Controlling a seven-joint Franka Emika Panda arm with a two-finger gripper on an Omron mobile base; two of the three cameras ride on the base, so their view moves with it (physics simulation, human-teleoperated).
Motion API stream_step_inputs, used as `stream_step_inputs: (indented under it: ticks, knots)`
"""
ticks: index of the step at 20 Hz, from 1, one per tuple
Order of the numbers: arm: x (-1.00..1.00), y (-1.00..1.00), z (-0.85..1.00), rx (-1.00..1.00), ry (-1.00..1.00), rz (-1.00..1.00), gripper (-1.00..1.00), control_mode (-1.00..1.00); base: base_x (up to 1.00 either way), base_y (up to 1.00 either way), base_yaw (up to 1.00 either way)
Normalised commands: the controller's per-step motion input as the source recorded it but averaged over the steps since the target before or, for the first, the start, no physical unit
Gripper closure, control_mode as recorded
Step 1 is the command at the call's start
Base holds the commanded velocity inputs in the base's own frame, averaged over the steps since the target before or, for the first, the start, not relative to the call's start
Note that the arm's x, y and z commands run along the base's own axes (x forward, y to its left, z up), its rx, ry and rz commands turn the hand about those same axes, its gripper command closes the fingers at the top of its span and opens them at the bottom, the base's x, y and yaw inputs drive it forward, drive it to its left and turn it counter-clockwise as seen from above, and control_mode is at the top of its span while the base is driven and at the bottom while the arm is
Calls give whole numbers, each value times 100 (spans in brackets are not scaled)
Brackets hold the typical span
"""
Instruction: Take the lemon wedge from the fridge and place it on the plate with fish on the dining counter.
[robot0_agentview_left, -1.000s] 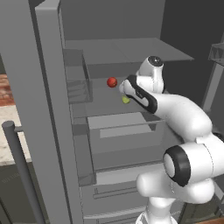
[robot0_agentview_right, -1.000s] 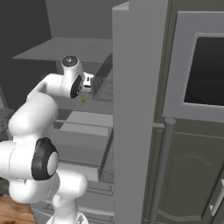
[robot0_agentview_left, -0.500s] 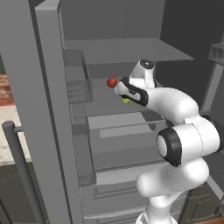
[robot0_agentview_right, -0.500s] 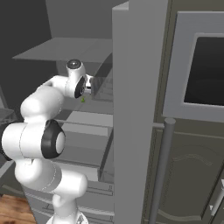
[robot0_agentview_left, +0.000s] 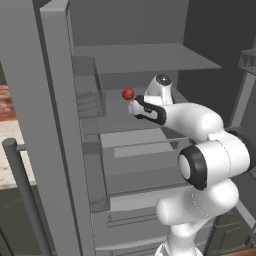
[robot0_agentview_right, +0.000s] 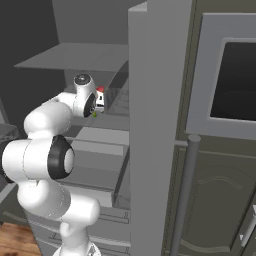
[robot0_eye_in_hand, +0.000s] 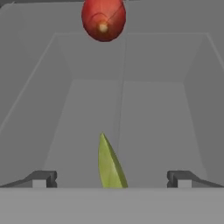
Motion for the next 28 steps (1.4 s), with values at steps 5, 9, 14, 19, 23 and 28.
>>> stream_step_inputs:
  ticks: [5, 9, 14, 19, 23, 28]
  knots:
    - [0, 0, -26, 0, 0, 0, -100, -100, 0, 0, 0]
    - [17, 0, -15, 0, 0, 0, -100, -100, 0, 0, 0]
    - [35, 0, -12, 0, 0, 0, -100, -100, 0, 0, 0]
    - [6, 0, -8, 0, 0, 0, 100, -100, 0, 0, 0]
    - [0, 0, 0, 0, 0, 0, 100, -100, 0, 0, 0]
    - [-2, 0, 0, 0, 0, 0, 100, -100, 0, 0, 0]
